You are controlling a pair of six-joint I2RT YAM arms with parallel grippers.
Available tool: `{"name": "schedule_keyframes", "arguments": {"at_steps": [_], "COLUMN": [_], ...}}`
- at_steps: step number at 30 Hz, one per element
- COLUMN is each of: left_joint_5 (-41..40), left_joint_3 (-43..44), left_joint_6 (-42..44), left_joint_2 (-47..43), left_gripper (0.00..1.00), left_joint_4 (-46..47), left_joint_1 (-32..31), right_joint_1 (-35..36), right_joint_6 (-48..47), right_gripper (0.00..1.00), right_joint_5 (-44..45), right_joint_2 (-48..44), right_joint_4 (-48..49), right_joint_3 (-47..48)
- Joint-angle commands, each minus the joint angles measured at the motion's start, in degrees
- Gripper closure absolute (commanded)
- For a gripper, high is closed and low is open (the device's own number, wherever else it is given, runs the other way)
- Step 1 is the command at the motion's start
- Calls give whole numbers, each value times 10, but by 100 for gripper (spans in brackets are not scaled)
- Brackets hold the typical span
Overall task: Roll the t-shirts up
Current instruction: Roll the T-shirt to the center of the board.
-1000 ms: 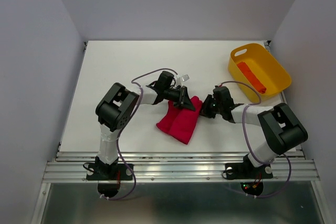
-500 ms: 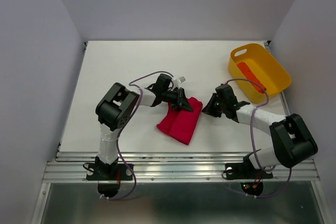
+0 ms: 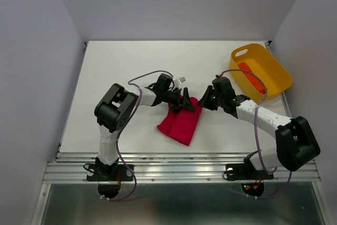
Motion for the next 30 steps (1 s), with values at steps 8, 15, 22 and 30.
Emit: {"name": "schedule_keyframes", "arguments": {"at_steps": [8, 15, 22, 30], "left_joint_5": [-112, -178, -214, -192], "left_joint_3": [58, 47, -17, -85], "left_joint_6": [115, 124, 91, 61], "left_joint_2": [-106, -162, -228, -265], "left_gripper": [3, 10, 58, 100], "left_joint_4": [-180, -221, -206, -173], "left_joint_1": [-3, -2, -5, -43], "right_joint_1": [11, 11, 11, 22], "right_joint_6": [-19, -17, -28, -49], "right_gripper": [80, 80, 81, 80], "right_joint_5": [-11, 4, 17, 28], "right_joint_2": [120, 162, 170, 110], "right_joint_4": [25, 26, 17, -21], "right_joint_3": [97, 108, 111, 137]}}
